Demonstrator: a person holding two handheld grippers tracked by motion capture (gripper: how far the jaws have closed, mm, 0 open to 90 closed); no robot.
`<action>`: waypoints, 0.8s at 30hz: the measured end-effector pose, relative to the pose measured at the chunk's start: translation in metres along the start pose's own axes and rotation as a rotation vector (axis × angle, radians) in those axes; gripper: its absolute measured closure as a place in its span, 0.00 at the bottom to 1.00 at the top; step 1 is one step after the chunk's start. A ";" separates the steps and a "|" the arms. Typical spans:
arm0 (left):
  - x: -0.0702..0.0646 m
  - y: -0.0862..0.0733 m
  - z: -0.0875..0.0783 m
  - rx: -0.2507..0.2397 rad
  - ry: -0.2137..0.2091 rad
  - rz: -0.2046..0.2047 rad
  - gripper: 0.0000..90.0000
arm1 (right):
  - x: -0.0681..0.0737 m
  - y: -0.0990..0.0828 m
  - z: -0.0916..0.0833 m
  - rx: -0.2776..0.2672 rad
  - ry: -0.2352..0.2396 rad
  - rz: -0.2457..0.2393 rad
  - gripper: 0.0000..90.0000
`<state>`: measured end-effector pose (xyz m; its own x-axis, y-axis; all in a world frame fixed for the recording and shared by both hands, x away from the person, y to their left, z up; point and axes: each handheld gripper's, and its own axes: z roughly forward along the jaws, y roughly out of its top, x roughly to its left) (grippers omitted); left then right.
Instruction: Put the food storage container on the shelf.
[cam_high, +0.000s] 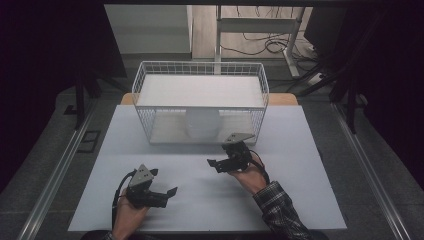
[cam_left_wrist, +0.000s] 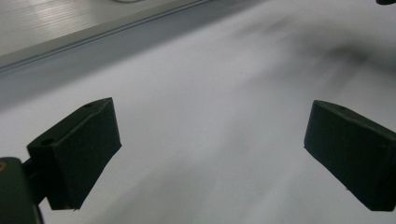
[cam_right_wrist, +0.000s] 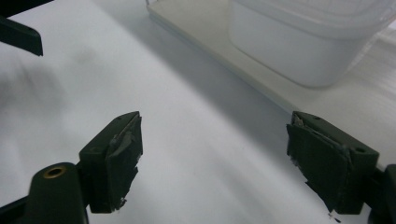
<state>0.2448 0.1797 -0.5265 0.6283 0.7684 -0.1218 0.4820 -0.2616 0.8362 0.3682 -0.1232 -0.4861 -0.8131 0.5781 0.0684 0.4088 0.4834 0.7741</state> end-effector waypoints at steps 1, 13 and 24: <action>0.000 0.000 0.000 0.000 0.000 0.002 0.03 | 0.000 -0.002 -0.001 0.001 0.002 0.000 0.19; 0.000 0.001 -0.001 0.016 -0.007 -0.011 0.04 | 0.009 -0.024 -0.023 0.019 -0.028 -0.035 0.09; 0.001 0.001 -0.003 0.021 -0.007 -0.019 0.04 | 0.009 -0.035 -0.049 0.004 -0.032 -0.012 0.03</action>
<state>0.2442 0.1824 -0.5240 0.6233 0.7691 -0.1410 0.5060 -0.2593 0.8226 0.3265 -0.1673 -0.4820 -0.8042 0.5931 0.0390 0.4011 0.4932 0.7719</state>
